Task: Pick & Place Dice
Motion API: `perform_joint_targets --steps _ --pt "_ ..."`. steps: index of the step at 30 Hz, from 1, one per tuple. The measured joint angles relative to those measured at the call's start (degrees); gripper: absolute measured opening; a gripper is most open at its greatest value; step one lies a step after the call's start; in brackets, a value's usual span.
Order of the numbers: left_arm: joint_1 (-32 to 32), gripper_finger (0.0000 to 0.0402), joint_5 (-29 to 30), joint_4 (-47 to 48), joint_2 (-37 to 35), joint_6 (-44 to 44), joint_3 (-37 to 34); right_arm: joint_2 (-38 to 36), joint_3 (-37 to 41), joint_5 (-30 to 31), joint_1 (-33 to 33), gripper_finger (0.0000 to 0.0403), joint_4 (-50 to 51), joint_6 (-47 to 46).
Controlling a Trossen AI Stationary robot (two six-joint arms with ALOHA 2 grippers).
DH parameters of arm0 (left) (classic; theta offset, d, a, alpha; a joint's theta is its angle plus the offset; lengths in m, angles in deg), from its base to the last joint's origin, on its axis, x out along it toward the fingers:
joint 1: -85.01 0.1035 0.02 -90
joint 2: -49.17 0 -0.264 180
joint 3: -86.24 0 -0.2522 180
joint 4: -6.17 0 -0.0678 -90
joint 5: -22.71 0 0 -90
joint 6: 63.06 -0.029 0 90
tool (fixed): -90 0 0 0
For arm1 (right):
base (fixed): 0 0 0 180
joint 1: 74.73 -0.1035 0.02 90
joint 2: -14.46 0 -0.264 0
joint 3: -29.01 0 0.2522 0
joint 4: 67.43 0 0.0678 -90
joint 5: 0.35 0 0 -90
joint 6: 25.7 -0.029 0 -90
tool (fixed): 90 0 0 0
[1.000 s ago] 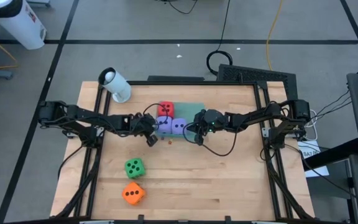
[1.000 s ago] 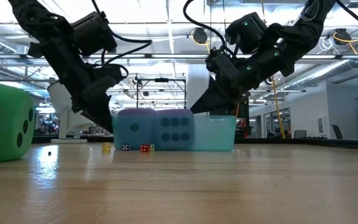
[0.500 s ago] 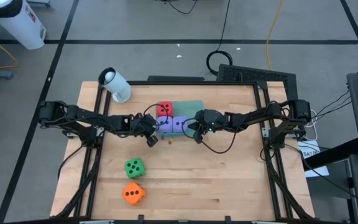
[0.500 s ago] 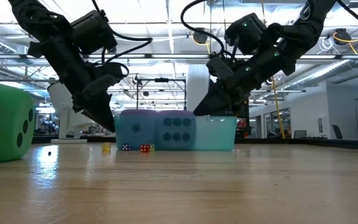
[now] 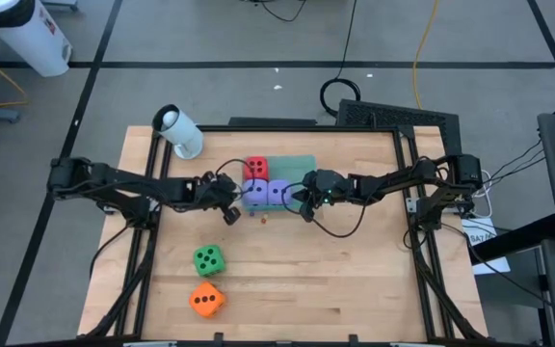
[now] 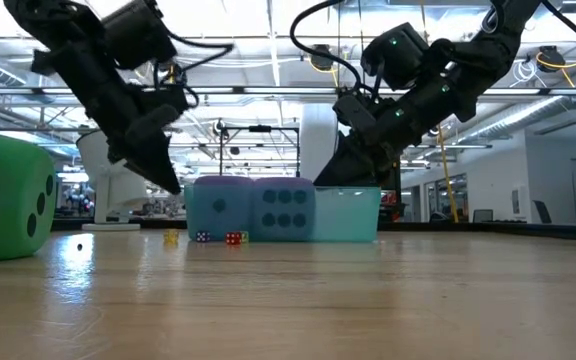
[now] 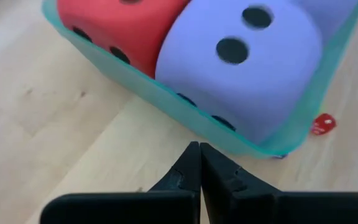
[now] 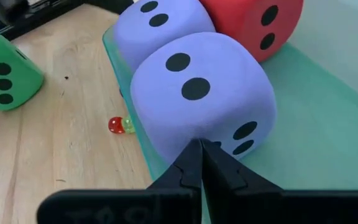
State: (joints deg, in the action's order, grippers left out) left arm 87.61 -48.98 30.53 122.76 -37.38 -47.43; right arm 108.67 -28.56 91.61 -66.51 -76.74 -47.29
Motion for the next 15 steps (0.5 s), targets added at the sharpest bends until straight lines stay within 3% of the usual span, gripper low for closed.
perform_joint_targets --steps 7,13,15 --pt "-4.72 0.0003 5.88 6.26 -6.32 1.52 -0.01 -2.74 0.11 2.69 0.06 0.0000 2.23 2.59" --pt "-11.11 0.0002 11.14 7.74 -14.21 -0.47 -0.03 -13.21 0.10 1.89 -0.33 0.0000 8.68 10.39" --pt "-13.75 0.0003 12.54 7.60 -16.70 -1.92 -0.03 -17.50 0.73 -2.24 -0.82 0.0000 8.78 15.10"
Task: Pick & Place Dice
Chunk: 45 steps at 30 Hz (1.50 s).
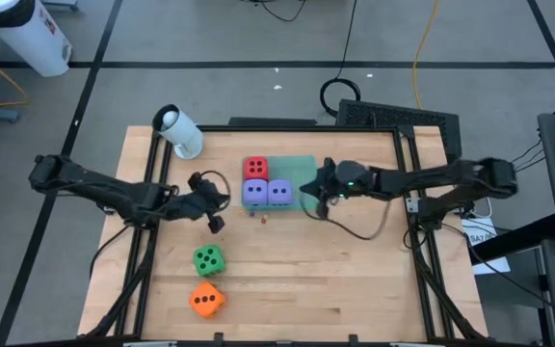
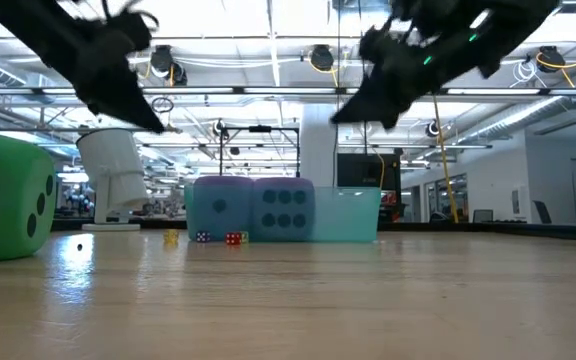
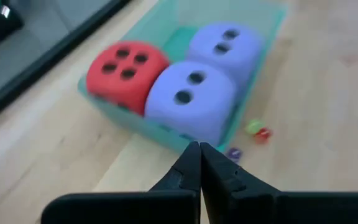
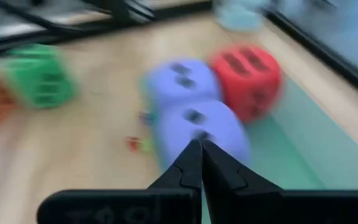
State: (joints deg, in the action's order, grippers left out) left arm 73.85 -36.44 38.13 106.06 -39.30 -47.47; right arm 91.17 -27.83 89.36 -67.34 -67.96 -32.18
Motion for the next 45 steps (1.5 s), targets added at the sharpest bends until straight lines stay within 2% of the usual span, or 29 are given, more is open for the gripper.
perform_joint_targets --steps 3,5,9,13,15,17,21,23,25,27,29,34,38,45 --pt "-4.13 0.0005 2.46 0.08 -3.23 -1.32 0.00 -6.82 2.00 -7.48 -0.48 0.0000 0.01 2.80" --pt "-6.72 0.0003 4.37 0.06 -5.24 -1.56 -0.02 -12.09 4.08 -8.74 -0.42 0.0000 0.18 1.96" --pt "-11.66 0.0004 7.28 -0.52 -7.39 -4.38 -0.03 -22.91 9.89 -6.84 -0.42 0.0000 -0.22 -0.66" --pt "-15.75 0.0002 7.08 -3.43 -7.42 -8.56 -0.09 -31.90 16.80 -1.84 -0.41 0.0000 -0.62 -4.96" --pt "-16.82 0.0004 7.01 -8.68 -7.46 -12.72 -0.96 -35.21 19.64 -0.03 -0.39 0.0000 -0.88 -6.52" --pt "-16.89 0.0005 4.43 -16.51 -7.56 -19.82 -3.29 -37.38 22.04 0.31 -0.39 0.0000 -1.41 -7.99" --pt "-13.27 0.0003 -9.80 -33.30 -8.62 -33.01 -8.61 -38.91 25.40 0.28 -0.41 0.0000 -5.72 -10.43" --pt "-10.38 0.0005 -15.69 -37.39 -9.15 -34.27 -10.77 -38.74 26.95 0.28 -0.54 0.0000 -8.29 -10.84" --pt "-7.99 0.0004 -18.45 -38.03 -10.42 -33.47 -12.57 -38.48 28.29 0.28 -0.99 0.0000 -10.82 -10.80" --pt "-6.56 0.0002 -18.32 -38.05 -12.80 -31.55 -14.25 -38.36 29.29 0.28 -1.52 0.0000 -12.98 -10.50" --pt "-6.49 0.0003 -15.79 -37.25 -16.15 -29.15 -16.00 -38.36 30.41 0.28 -1.93 0.0000 -14.60 -9.68" --pt "-8.90 0.0002 -8.59 -30.51 -27.10 -26.09 -19.28 -38.73 31.74 1.94 -2.05 0.0000 -15.69 -8.63" --pt "-10.54 0.0002 -5.29 -25.58 -33.92 -24.72 -20.15 -38.80 31.79 1.81 -2.05 0.0000 -15.40 -7.10" --pt "-11.80 0.0003 -3.74 -19.90 -37.98 -22.58 -20.41 -38.78 31.79 2.11 -1.82 0.0000 -12.89 -5.83"
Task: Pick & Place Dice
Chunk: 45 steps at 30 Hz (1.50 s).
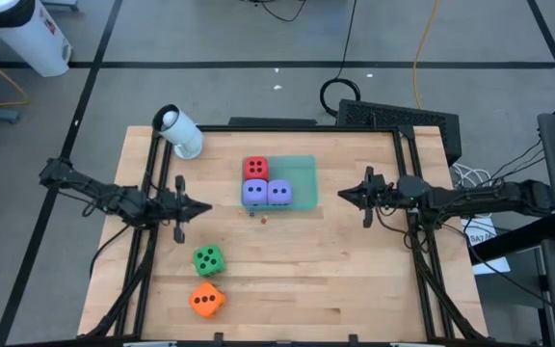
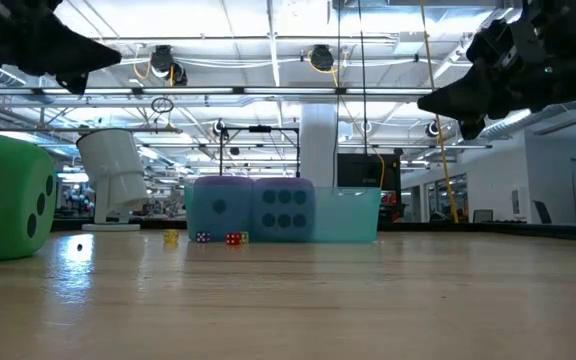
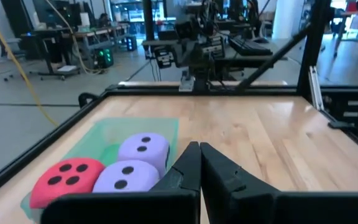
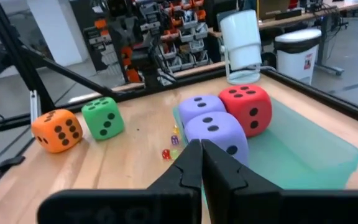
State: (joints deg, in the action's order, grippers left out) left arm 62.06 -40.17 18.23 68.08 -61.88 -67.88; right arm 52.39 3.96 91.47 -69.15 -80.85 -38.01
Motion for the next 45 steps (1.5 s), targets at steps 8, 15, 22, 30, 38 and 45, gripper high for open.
perform_joint_targets --steps 8,15,22,30,38,45 --pt "0.01 0.0004 0.00 2.07 0.07 2.13 -0.02 0.00 0.00 4.38 0.42 0.0000 1.96 -0.02" --pt "0.01 0.0005 -0.01 4.92 0.15 5.67 -0.02 0.78 0.00 4.37 0.42 0.0000 2.61 -0.02" --pt "0.02 0.0005 -0.67 4.95 0.17 5.29 -0.02 1.75 0.00 4.37 0.42 0.0000 2.29 -0.02" --pt "-1.61 0.0003 0.66 4.61 0.20 6.36 -0.02 2.27 0.00 4.17 0.42 0.0000 1.88 -0.46" --pt "-1.67 0.0009 1.46 4.49 2.33 8.24 0.00 2.27 0.00 4.15 0.42 0.0000 1.80 -0.46" --pt "-0.66 0.0010 1.46 4.45 4.41 10.08 -0.01 2.26 0.00 4.13 0.42 0.0000 1.53 -0.70"
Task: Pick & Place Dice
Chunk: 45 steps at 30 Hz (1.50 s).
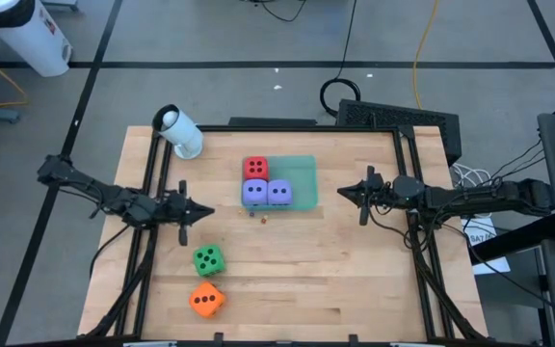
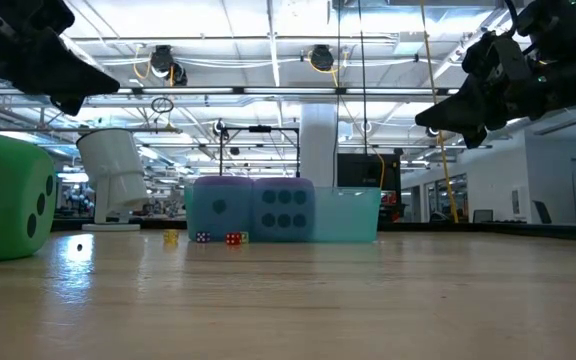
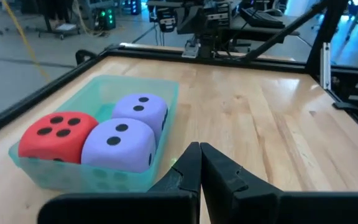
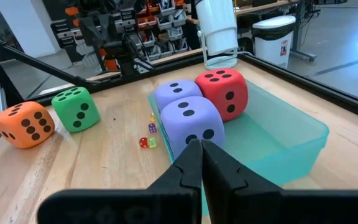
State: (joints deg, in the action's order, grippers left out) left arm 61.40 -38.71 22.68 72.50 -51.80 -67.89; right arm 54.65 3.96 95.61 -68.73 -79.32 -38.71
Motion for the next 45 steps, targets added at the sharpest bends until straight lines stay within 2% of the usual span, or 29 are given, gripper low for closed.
perform_joint_targets --steps 10,17,21,25,31,34,38,41,45 --pt "-0.97 0.0010 -3.55 0.17 0.47 1.92 1.36 0.02 0.00 0.00 0.00 0.0000 -0.29 0.00" --pt "-7.89 0.0009 -2.81 -1.37 6.67 6.70 1.47 0.02 0.00 -0.26 -0.02 0.0000 -0.38 0.18" --pt "-13.06 0.0004 2.03 -2.92 10.47 13.20 1.67 0.02 0.00 -2.07 -0.11 0.0000 -0.27 1.75" --pt "-17.84 0.0003 5.39 1.75 15.31 23.87 4.82 0.02 0.00 -3.05 -0.11 0.0000 -0.30 1.73" --pt "-25.45 0.0003 6.45 6.13 26.09 24.65 15.33 0.04 -0.02 -1.72 -0.07 0.0000 -2.33 2.68" --pt "-28.80 0.0003 6.45 16.91 31.51 31.52 22.09 0.02 -0.02 0.08 0.00 0.0000 -3.73 6.05" --pt "-32.16 0.0003 4.04 29.58 37.90 46.06 28.16 0.02 -0.02 0.02 0.64 0.0000 -4.97 9.26" --pt "-33.83 0.0002 -0.32 31.75 41.40 55.94 29.43 0.04 -0.04 0.04 1.11 0.0000 -4.14 7.94" --pt "-35.07 0.0003 -3.17 32.85 45.30 65.11 29.43 0.04 -0.04 0.01 1.09 0.0000 -2.39 6.82"
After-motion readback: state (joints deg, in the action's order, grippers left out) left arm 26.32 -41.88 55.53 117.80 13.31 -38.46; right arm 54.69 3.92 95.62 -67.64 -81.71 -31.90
